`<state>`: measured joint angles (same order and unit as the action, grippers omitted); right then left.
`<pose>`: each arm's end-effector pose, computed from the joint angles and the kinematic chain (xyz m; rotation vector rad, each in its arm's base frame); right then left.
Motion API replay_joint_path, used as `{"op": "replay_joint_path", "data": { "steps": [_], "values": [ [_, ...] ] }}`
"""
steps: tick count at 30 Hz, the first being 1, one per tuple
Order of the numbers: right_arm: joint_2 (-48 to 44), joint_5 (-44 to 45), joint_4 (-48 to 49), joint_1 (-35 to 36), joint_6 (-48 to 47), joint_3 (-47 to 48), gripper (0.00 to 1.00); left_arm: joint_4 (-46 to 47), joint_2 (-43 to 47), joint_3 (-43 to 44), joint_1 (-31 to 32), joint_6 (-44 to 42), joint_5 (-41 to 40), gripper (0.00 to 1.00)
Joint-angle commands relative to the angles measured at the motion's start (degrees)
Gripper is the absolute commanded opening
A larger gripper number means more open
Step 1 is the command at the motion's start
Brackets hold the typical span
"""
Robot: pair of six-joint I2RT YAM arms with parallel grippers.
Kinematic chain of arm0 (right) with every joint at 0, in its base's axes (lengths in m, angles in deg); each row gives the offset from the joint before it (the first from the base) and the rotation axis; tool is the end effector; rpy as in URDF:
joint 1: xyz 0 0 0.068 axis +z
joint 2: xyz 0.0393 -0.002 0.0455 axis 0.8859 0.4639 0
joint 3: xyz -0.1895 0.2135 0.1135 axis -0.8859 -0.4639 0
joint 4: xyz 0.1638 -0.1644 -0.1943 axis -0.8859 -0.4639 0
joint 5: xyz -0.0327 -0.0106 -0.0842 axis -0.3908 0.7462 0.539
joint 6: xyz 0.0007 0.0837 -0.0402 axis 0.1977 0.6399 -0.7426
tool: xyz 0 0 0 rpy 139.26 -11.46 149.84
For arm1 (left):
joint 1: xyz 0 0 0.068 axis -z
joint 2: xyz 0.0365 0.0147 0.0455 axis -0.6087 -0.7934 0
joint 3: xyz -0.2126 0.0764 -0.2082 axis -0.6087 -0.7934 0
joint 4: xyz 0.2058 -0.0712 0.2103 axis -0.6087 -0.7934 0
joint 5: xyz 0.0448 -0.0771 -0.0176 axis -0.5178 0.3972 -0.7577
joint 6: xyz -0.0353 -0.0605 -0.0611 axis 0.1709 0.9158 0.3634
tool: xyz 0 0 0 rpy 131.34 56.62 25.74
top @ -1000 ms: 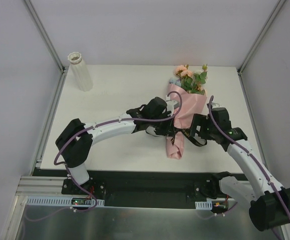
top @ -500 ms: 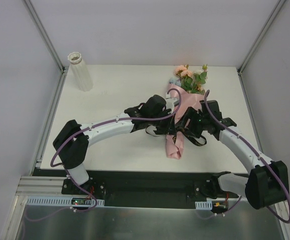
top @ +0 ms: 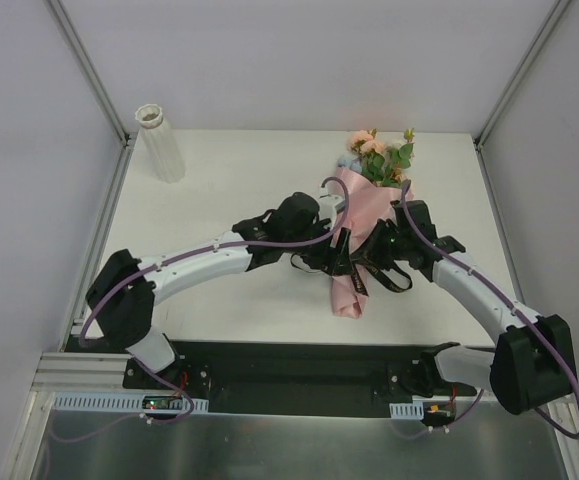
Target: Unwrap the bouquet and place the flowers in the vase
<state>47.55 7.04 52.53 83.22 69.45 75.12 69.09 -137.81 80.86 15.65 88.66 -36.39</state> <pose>0.2838 0.1404 0.2222 0.0610 2.4242 0.8841 0.2548 -0.3872 0.2806 0.7432 2.1462 -1.1630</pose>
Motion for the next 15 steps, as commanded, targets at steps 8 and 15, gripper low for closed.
{"op": "replay_joint_path", "data": {
  "steps": [8, 15],
  "values": [
    [-6.1, 1.1, -1.5, -0.2, -11.2, -0.3, 0.01, 3.5, 5.6, -8.3, -14.1, 5.9, 7.3, 0.59],
    [-6.6, 0.8, -2.7, -0.3, -12.8, 0.5, 0.01, 7.3, -7.1, 0.8, -13.9, 3.7, 13.4, 0.42]
  ]
}}
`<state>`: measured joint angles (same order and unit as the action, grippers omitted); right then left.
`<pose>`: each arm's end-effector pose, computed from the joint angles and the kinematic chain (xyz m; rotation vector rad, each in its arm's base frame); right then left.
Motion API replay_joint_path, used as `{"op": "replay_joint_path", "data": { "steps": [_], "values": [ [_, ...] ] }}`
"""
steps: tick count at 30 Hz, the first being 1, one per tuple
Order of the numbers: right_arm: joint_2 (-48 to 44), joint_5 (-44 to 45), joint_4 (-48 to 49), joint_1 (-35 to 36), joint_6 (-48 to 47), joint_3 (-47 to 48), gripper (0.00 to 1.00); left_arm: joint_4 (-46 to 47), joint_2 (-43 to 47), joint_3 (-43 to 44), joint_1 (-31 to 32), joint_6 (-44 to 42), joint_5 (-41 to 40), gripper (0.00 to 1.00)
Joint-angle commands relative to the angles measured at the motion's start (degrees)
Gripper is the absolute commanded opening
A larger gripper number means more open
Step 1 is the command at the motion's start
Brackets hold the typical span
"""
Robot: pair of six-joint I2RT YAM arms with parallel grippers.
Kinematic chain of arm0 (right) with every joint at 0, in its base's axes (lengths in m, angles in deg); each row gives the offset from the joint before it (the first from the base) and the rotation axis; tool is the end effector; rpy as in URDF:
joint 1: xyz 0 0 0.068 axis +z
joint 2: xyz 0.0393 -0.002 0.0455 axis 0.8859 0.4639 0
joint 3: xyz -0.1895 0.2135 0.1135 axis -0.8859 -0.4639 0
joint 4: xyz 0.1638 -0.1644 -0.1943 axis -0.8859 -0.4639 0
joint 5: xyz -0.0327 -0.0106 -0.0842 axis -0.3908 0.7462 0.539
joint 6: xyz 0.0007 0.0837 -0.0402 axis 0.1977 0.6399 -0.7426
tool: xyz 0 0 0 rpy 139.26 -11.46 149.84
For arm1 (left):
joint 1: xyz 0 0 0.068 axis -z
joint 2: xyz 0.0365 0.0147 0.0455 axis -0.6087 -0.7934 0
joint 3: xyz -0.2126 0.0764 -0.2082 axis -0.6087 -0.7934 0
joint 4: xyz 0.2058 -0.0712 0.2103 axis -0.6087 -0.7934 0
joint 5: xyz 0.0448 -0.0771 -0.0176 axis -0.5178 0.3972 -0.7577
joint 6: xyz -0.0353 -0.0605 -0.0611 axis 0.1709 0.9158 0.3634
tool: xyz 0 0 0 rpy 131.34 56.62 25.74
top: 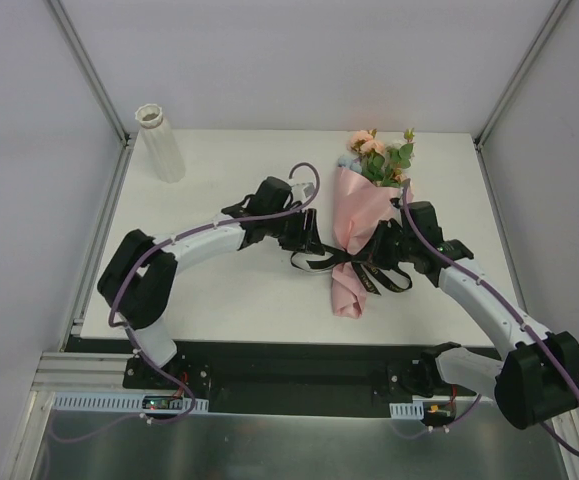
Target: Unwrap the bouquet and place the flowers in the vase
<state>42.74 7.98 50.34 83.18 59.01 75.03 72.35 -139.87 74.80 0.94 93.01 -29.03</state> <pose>0.2716 0.1341 0.2411 -0.1560 2.3390 0.7901 0.3303 -0.3109 0.2308 0.4484 2.2948 -1.1706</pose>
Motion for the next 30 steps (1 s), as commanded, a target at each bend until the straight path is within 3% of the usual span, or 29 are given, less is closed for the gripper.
{"op": "replay_joint_path", "data": {
  "steps": [1, 6, 10, 22, 30],
  "values": [
    [-1.9, -0.1, -0.5, -0.2, -2.4, 0.6, 0.01, 4.1, -6.7, 8.2, 0.7, -0.7, 7.9, 0.41],
    [-2.0, -0.7, -0.7, -0.2, -2.6, 0.4, 0.01, 4.1, -14.0, 14.6, 0.6, -0.4, 11.4, 0.48],
    [-2.3, -0.3, -0.6, -0.3, -2.7, 0.2, 0.02, 4.1, -17.3, 16.2, 0.8, 2.3, 12.9, 0.43],
    [-1.6, -0.4, -0.4, -0.2, -2.7, 0.5, 0.01, 2.9, -21.4, 16.9, 2.7, 2.7, 8.9, 0.45],
    [-1.6, -0.3, -0.3, -0.3, -2.7, 0.3, 0.01, 2.7, -22.5, 18.1, 3.1, 2.7, 8.5, 0.37]
  ]
}}
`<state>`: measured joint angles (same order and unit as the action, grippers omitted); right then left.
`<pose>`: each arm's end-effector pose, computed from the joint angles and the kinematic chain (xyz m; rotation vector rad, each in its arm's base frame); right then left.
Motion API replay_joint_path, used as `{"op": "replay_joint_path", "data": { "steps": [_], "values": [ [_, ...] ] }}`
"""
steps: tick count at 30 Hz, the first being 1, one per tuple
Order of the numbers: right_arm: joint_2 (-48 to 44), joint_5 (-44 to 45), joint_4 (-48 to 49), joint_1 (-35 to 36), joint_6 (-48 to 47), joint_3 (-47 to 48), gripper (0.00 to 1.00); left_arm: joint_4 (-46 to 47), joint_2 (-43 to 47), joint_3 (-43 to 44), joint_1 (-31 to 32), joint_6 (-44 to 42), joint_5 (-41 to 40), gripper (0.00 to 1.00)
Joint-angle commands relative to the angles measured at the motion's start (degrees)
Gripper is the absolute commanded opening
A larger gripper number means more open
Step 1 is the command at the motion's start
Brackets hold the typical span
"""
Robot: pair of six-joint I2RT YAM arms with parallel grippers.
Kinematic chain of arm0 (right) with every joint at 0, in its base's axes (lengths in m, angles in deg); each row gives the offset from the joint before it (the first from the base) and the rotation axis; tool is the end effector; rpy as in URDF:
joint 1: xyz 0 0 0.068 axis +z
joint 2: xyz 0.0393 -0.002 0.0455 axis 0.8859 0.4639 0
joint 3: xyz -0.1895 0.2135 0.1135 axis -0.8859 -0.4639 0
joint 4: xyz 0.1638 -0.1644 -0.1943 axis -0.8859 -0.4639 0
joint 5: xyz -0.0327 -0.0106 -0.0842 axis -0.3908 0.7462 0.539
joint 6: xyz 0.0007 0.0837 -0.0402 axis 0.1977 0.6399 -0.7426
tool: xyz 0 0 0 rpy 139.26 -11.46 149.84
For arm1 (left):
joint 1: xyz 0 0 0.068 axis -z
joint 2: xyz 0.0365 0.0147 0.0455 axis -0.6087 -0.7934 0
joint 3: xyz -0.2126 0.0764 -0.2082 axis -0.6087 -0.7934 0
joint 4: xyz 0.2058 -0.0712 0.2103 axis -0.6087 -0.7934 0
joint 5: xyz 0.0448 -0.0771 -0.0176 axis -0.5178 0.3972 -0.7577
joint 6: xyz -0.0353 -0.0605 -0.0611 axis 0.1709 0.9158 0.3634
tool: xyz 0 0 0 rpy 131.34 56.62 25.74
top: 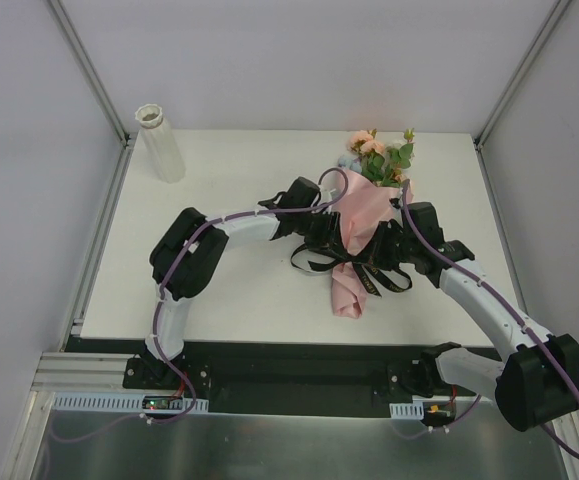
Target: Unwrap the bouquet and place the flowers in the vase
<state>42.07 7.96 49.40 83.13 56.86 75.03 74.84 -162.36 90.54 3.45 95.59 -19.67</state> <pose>0.2688 0.1328 0.2424 -0.1977 2.3341 0.7709 0.3737 -0.3901 0.1600 0.5468 2.4030 -1.3614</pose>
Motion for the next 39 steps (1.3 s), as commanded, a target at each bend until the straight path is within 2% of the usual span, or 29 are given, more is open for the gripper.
{"op": "replay_joint_path", "data": {
  "steps": [1, 9, 18, 24, 28, 34, 39],
  "values": [
    [-1.1, -0.3, 0.6, -0.2, -0.6, 0.3, 0.01, 0.2, -0.1, 2.5, 0.6, 0.2, -0.9, 0.37],
    [-0.5, -0.5, 0.9, -0.2, -0.4, 0.2, 0.01, 0.2, 0.3, 3.2, 1.1, 0.1, -1.6, 0.24],
    [-0.7, 0.4, 0.5, -0.3, -0.9, -0.1, 0.01, 0.1, 3.2, 2.8, 1.2, 0.1, -1.8, 0.01],
    [-1.4, 4.3, -0.7, -0.6, 0.0, -0.4, 0.01, 0.0, 5.1, 2.3, 1.3, 1.5, -2.5, 0.00],
    [-2.8, 8.4, -1.7, -2.0, 1.6, -1.4, 0.01, -0.1, 7.5, 1.1, 2.0, 2.1, -5.7, 0.00],
    [-8.3, 10.4, -1.7, -11.4, 7.0, -7.0, 0.01, -0.1, 12.3, -4.6, 2.3, 1.0, -14.7, 0.00],
    [-14.0, 11.2, -2.6, -18.8, 10.4, -13.8, 0.01, -0.1, 14.7, -6.3, 2.3, -3.0, -14.4, 0.00]
  ]
}}
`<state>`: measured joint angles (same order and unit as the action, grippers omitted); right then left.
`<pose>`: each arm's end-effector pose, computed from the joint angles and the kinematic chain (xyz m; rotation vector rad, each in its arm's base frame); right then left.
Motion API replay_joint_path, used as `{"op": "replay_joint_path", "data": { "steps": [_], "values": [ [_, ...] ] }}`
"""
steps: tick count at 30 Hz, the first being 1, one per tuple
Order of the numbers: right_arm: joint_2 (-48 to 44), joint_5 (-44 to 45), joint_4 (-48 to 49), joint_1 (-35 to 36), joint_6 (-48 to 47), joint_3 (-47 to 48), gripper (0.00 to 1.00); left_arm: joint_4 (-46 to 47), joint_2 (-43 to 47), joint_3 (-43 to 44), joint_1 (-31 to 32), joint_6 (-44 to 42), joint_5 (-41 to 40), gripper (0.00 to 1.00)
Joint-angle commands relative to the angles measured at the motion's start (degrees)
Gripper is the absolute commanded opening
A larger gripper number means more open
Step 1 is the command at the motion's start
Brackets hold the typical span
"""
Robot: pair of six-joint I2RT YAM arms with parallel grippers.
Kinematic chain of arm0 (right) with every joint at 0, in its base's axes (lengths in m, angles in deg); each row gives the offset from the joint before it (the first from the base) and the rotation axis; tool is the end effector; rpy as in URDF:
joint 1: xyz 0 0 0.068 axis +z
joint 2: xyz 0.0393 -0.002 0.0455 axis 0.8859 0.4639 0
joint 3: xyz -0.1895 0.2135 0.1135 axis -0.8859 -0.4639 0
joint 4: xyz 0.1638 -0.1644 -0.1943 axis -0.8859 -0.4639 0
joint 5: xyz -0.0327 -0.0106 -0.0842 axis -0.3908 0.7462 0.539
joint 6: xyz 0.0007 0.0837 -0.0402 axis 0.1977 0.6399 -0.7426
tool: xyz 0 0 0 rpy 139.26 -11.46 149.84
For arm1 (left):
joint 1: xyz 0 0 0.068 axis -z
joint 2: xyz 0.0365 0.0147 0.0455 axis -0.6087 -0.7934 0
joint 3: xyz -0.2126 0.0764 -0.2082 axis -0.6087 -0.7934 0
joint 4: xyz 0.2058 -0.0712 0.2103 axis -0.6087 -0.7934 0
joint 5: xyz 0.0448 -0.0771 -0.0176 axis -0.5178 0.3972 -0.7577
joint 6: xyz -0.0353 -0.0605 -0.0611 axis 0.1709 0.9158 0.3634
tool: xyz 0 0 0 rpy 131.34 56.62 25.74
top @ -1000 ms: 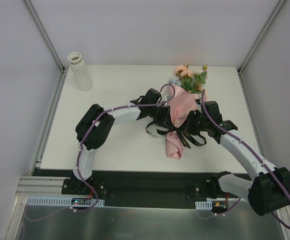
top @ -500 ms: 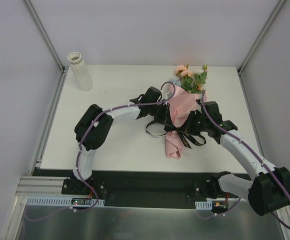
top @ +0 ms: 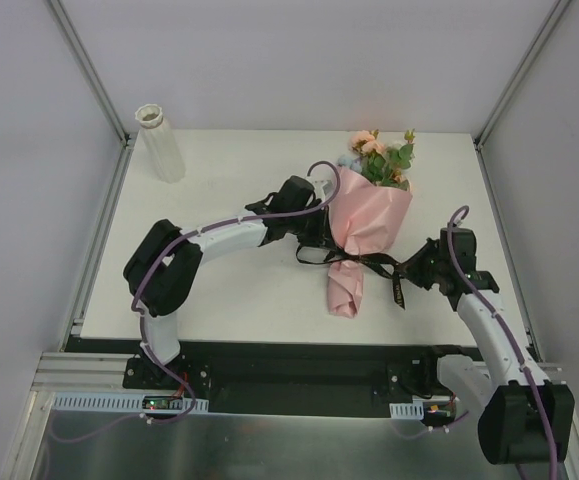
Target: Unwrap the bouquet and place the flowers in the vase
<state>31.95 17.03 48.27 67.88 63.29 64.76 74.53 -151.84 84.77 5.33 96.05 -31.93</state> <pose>0.2506 0.0404 0.2098 0.3332 2.3096 0.5117 0.3516 -0.3727 0.2078 0.4482 2.3172 -1.1813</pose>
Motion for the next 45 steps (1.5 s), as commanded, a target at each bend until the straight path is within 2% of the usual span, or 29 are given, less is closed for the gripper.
{"op": "replay_joint_path", "data": {
  "steps": [1, 6, 16, 20, 24, 29, 33, 37, 41, 45],
  "values": [
    [-4.6, 2.3, -1.4, -4.1, 4.0, -4.1, 0.01, 0.2, 4.2, -0.5, 0.4, -3.7, -0.9, 0.00],
    [-3.5, 1.8, -1.6, -5.3, 3.2, -4.6, 0.01, 0.2, 7.0, 1.8, 0.3, -3.1, 2.1, 0.00],
    [2.3, -2.5, 3.6, -12.2, 2.1, -8.5, 0.01, 0.2, 27.3, 4.4, 0.3, -4.0, 6.9, 0.00],
    [4.8, -4.1, 4.9, -14.9, 1.3, -9.3, 0.01, -2.1, 35.4, 2.4, 0.2, -6.4, -0.6, 0.00],
    [5.7, -5.6, 5.4, -16.5, 0.8, -8.7, 0.01, -3.9, 45.7, -0.7, 0.3, -11.5, -17.3, 0.00],
    [4.6, -5.2, 5.0, -16.6, -0.9, -7.9, 0.01, -5.2, 52.2, -5.6, 0.2, -17.7, -27.0, 0.00],
    [2.5, -8.0, 4.7, -16.5, -2.4, -7.0, 0.01, -8.4, 54.5, -9.0, 0.2, -16.7, -32.3, 0.00],
    [-2.6, -11.7, 0.9, -15.9, -9.5, -1.6, 0.01, -10.0, 53.4, -15.0, 0.2, -14.6, -36.8, 0.00],
    [-11.7, -20.9, -0.7, -12.6, -14.5, 12.1, 0.01, -12.1, 51.0, -19.4, 0.2, -12.3, -40.6, 0.00],
    [-12.6, -21.0, -5.0, -6.6, -14.8, 25.9, 0.01, -12.1, 47.5, -23.1, -0.1, -8.1, -41.8, 0.00]
  ]
}}
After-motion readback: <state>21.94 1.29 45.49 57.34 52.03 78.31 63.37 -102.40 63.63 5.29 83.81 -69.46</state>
